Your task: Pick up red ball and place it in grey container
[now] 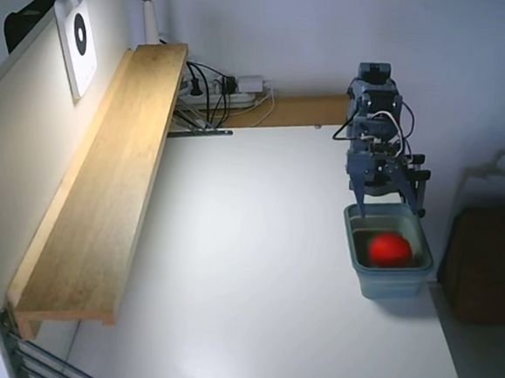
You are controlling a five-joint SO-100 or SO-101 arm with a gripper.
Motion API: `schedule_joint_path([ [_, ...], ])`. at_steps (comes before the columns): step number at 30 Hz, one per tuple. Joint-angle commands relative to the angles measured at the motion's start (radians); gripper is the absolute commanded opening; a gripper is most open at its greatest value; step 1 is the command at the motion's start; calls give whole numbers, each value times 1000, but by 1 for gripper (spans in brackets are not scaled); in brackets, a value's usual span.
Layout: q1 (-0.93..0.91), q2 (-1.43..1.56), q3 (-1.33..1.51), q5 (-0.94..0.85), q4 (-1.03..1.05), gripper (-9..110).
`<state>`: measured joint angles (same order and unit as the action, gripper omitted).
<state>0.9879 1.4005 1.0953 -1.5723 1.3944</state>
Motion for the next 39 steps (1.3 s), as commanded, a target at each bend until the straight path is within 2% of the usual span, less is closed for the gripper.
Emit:
schedule_joint_path([
  [1, 24, 18, -32, 2, 8, 38],
  [19, -46, 48, -20, 2, 24, 36],
  [39, -422, 210, 43, 2, 108, 26],
])
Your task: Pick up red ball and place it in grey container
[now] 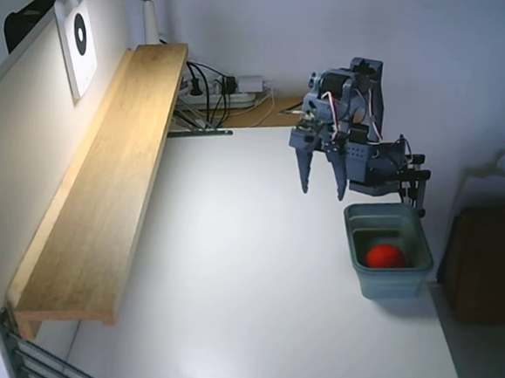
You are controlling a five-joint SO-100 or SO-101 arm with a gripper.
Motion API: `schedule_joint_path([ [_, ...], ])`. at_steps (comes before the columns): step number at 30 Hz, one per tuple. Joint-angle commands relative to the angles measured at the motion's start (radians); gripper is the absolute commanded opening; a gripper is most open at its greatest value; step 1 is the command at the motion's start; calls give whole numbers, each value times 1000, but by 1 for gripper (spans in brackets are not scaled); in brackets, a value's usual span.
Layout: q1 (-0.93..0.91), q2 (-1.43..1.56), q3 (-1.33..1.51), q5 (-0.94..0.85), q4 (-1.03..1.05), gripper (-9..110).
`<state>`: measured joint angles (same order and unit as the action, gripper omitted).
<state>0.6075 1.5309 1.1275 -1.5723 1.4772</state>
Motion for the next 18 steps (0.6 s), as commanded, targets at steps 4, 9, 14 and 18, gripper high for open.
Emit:
schedule_joint_path([
  [4, -141, 123, 28, 2, 47, 23],
  [9, -266, 177, 49, 2, 75, 20],
  [14, -390, 230, 70, 2, 103, 17],
  [18, -496, 276, 87, 2, 126, 14],
])
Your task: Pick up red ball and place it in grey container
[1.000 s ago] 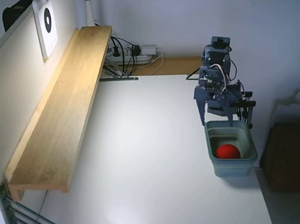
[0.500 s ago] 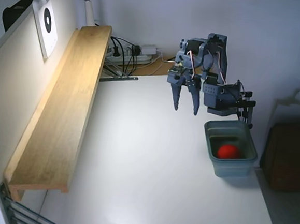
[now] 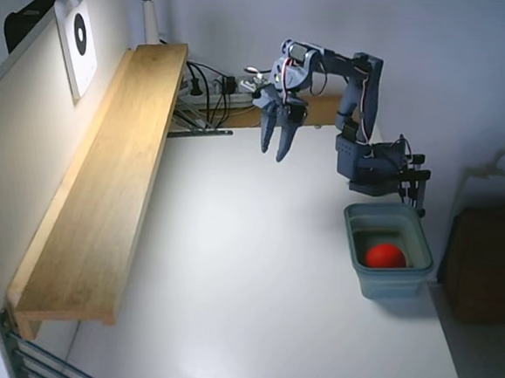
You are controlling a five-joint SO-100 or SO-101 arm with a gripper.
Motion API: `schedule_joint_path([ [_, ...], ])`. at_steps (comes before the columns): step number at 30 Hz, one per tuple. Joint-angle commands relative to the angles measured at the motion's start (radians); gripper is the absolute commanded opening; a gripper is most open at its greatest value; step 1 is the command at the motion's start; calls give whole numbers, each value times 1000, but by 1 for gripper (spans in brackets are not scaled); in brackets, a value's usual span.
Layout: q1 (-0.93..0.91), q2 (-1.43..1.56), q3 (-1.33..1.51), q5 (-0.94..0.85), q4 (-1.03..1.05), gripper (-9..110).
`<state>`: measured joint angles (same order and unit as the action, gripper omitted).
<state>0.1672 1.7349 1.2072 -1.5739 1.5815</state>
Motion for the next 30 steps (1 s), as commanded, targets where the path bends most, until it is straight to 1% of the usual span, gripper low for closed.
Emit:
schedule_joint_path([
  [1, -84, 84, 12, 3, 28, 13],
  [17, -452, 243, 75, 3, 110, 3],
  [30, -645, 326, 107, 3, 154, -2],
])
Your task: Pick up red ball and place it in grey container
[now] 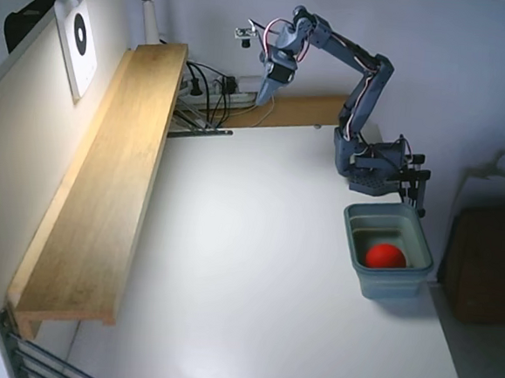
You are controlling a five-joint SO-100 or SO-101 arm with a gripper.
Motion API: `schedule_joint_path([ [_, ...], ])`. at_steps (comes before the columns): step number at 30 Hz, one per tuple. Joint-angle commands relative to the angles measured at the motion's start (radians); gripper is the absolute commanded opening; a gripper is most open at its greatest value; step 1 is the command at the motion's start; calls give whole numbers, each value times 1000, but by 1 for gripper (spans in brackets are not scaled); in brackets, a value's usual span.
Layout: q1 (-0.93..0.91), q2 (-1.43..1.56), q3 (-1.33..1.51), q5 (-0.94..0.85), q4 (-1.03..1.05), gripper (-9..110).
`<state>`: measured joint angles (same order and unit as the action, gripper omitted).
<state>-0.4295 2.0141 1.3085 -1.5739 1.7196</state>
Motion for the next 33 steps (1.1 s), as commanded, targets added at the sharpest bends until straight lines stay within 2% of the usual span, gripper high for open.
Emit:
schedule_joint_path([
  [1, -55, 50, 7, 3, 17, -2],
  [33, -94, 67, 14, 3, 26, -3],
])
